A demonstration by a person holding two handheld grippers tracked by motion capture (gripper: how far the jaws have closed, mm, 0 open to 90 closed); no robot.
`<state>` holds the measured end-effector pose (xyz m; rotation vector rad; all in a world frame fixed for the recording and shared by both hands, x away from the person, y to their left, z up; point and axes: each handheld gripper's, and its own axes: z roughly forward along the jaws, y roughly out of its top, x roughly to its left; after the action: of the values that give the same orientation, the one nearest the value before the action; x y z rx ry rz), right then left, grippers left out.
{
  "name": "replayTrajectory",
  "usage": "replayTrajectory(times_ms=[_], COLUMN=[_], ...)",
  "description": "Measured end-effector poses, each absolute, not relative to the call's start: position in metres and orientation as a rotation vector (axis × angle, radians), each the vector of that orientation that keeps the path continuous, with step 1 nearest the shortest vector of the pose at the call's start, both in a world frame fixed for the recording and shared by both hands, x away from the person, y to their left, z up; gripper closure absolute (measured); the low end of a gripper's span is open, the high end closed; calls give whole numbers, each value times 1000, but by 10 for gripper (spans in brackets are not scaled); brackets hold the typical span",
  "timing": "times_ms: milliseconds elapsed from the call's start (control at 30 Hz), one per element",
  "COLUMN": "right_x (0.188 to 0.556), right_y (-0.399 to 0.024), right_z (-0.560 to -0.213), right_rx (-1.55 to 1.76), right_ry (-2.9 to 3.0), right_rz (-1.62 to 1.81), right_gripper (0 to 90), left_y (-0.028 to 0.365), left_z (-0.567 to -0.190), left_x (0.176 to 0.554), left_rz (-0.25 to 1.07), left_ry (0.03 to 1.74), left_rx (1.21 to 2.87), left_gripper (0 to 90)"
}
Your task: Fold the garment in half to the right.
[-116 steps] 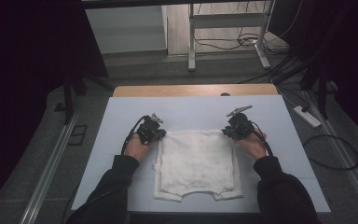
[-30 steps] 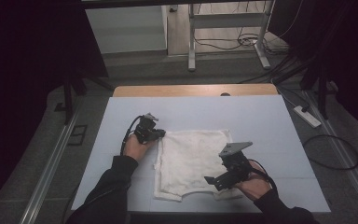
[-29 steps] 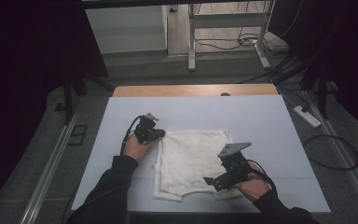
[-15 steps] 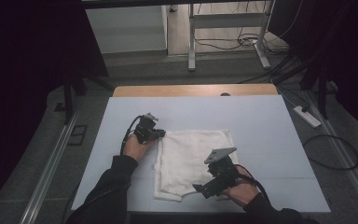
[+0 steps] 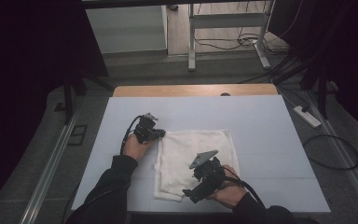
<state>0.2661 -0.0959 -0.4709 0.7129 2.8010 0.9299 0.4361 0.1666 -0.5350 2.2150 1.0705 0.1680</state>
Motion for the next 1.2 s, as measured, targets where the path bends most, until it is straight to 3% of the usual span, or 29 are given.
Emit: replayTrajectory(times_ms=[1200], right_x=[248], right_y=[-8], right_z=[-503], right_rx=[518], right_ry=[2959], right_rz=[826], right_gripper=[28], left_y=[167], left_z=[-536], left_x=[437], left_rz=[148], left_ry=[1079], left_rx=[2199], left_gripper=[828])
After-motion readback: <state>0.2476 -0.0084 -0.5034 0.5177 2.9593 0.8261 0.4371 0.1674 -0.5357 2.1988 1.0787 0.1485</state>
